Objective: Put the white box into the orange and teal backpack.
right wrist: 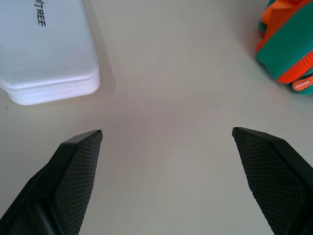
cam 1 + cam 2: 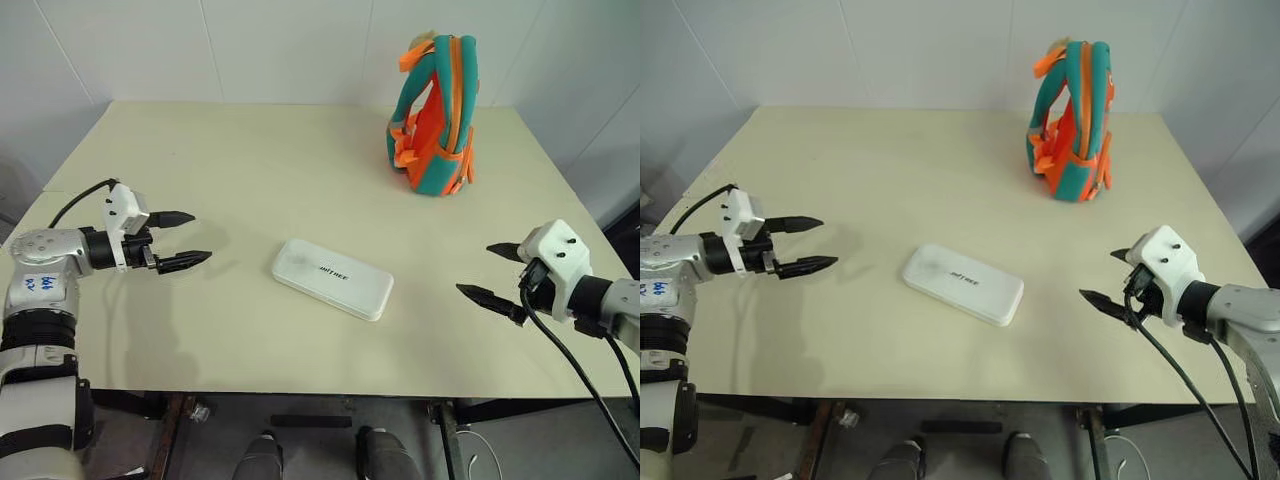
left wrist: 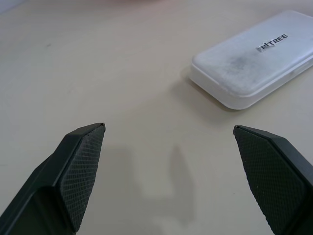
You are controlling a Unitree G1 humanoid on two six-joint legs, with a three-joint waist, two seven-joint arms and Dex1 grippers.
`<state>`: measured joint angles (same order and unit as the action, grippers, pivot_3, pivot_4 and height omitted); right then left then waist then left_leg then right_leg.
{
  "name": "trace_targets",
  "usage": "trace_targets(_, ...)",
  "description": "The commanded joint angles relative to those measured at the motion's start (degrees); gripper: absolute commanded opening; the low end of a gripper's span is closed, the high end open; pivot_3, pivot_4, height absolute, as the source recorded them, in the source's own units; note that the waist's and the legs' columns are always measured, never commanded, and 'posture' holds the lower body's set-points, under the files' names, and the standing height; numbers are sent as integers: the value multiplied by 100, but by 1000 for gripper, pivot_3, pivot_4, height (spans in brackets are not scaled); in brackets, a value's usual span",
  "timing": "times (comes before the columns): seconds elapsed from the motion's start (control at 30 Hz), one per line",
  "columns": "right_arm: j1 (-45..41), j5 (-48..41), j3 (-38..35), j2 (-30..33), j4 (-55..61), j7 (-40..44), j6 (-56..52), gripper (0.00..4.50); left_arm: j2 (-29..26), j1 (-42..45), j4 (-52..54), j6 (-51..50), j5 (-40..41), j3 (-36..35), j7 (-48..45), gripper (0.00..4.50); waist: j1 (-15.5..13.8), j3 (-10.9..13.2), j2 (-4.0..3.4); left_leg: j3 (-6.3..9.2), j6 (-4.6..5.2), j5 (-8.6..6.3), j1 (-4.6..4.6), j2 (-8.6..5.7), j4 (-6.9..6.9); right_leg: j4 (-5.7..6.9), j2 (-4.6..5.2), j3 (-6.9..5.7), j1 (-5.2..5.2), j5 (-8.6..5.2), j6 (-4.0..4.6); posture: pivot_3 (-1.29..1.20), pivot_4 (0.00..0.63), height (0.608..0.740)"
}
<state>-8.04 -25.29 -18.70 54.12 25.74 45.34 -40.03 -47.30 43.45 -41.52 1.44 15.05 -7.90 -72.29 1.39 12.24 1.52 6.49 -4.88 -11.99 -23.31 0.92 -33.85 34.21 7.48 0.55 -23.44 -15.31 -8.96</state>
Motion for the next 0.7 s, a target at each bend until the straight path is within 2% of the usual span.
trace_targets(0.03, -36, -93, -205, -48, 240, -178, -108, 4488, -7, 141, 94, -48, -11, -36, 82, 4500, 3, 0, 0, -1, 0, 0, 0, 0, 0, -1, 0, 0, 0, 0, 0, 0, 150, 740)
trace_targets(0.33, -351, -114, 50, -204, 307, -528, -230, 4488, 233, 266, 34, 6, -55, 10, 258, 4500, 4, 0, 0, -2, 0, -1, 1, 0, 0, 0, 0, 2, 0, 1, -1, 0, 150, 740)
trace_targets(0.53, -548, -73, 387, -255, 442, -875, -761, 4488, 295, 466, -238, 233, -214, 55, 340, 4500, 0, 0, 0, -2, 0, 0, 1, 0, 0, 0, -1, 3, -1, 1, -1, 0, 150, 740)
trace_targets(0.63, -790, 41, 648, -387, 251, -1113, -909, 3881, 368, 644, -548, 521, -306, 59, 485, 3888, -3, 0, 0, -3, 0, 0, 0, -1, -2, -1, 0, 4, 0, 2, -4, 0, 150, 740)
trace_targets(0.67, -813, 127, 739, -385, 219, -1146, -861, 3439, 401, 617, -486, 451, -298, 78, 505, 3495, -3, 0, 0, -3, 0, 0, 0, -1, -4, -1, 0, 3, 0, 3, -3, 0, 150, 740)
trace_targets(0.7, -816, 174, 787, -381, 209, -1156, -812, 3238, 425, 592, -431, 392, -290, 92, 514, 3299, -3, 0, 0, -3, 0, 0, 1, -1, -4, -1, 0, 3, 0, 3, -3, 0, 150, 740)
